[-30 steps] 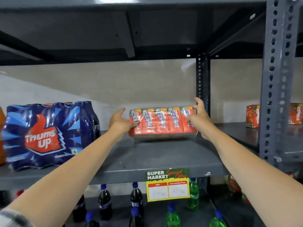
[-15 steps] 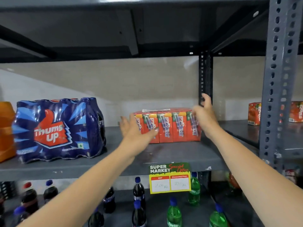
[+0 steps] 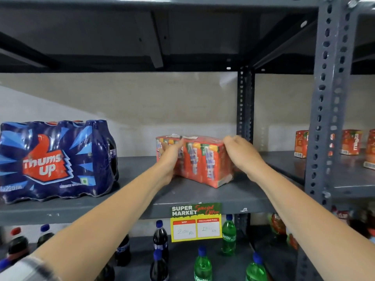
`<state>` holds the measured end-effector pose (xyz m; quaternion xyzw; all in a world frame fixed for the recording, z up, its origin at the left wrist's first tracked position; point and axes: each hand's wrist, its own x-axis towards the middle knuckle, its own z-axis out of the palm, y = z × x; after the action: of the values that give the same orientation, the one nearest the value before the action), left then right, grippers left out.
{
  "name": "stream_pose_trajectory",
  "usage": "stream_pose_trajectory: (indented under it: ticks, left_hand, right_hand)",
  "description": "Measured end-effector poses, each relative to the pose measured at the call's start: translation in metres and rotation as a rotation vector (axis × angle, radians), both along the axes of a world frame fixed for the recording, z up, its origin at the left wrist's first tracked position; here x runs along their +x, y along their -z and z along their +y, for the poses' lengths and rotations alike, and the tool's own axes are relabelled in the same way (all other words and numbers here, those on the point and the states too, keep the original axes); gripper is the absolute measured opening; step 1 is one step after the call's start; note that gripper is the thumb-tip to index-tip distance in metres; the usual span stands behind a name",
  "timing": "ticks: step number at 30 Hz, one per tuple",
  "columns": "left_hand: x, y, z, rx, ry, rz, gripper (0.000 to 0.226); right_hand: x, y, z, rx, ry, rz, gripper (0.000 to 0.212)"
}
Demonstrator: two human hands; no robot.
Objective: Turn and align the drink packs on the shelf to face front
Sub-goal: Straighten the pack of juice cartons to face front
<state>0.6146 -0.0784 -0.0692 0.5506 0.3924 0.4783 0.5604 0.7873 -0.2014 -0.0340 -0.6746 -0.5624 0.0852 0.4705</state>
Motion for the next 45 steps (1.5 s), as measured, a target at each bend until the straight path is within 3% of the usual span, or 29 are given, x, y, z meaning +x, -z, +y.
stream_pose_trajectory:
  ticks: [3, 4, 6, 8, 10, 12, 16, 18, 22, 25, 29, 32, 35, 39, 45]
  left_hand:
    - [0.001, -0.009, -0.025, 0.042, 0.031, -0.048, 0.129]
    - [0.001, -0.013, -0.037, 0.076, 0.021, -0.041, 0.134]
    - [0.004, -0.014, -0.06, 0.211, -0.013, 0.076, 0.153]
    - [0.011, -0.009, -0.076, 0.372, -0.055, 0.282, 0.158]
    - [0.016, -0.005, -0.081, 0.419, -0.116, 0.425, 0.154]
    - [0.017, -0.001, -0.078, 0.428, -0.121, 0.455, 0.156]
    - [0.011, 0.001, -0.063, 0.408, -0.063, 0.424, 0.158]
    - [-0.003, -0.003, -0.057, 0.343, 0.082, 0.385, 0.157]
    - [-0.036, -0.011, -0.054, 0.263, 0.415, 0.161, 0.125]
    - [-0.045, -0.011, -0.056, 0.136, 0.32, -0.054, 0.133]
    - [-0.048, -0.01, -0.054, 0.122, 0.168, -0.152, 0.115]
    - [-0.05, -0.011, -0.054, 0.101, -0.012, -0.171, 0.085]
    - [-0.05, -0.012, -0.051, 0.087, -0.166, -0.062, 0.027]
    - [-0.046, -0.014, -0.04, 0.016, -0.315, -0.091, 0.044]
    - [-0.05, -0.026, -0.022, -0.094, -0.364, -0.151, 0.048]
  right_hand:
    - [-0.005, -0.002, -0.009, -0.041, -0.016, -0.063, 0.049]
    - [-0.005, -0.006, -0.013, -0.068, -0.053, -0.03, 0.052]
    - [0.001, -0.02, -0.009, -0.149, -0.137, 0.083, 0.056]
    - [0.01, -0.036, 0.009, -0.231, -0.198, 0.165, 0.066]
    - [0.015, -0.047, 0.041, -0.279, -0.307, 0.231, 0.059]
    - [0.017, -0.051, 0.078, -0.339, -0.427, 0.338, 0.05]
    - [0.0, -0.044, 0.124, -0.398, -0.52, 0.374, 0.043]
    - [-0.013, -0.037, 0.138, -0.398, -0.599, 0.402, 0.036]
    - [-0.028, -0.032, 0.144, -0.25, -0.614, 0.57, 0.017]
    - [-0.016, -0.025, 0.144, -0.259, -0.578, 0.57, 0.027]
    - [-0.006, -0.03, 0.129, -0.258, -0.413, 0.492, 0.007]
    - [0.001, -0.029, 0.122, -0.257, -0.318, 0.432, 0.013]
    - [0.011, -0.032, 0.114, -0.294, -0.26, 0.286, 0.029]
    - [0.024, -0.034, 0.103, -0.321, -0.249, 0.171, 0.071]
    - [0.029, -0.029, 0.07, -0.24, -0.192, 0.125, 0.084]
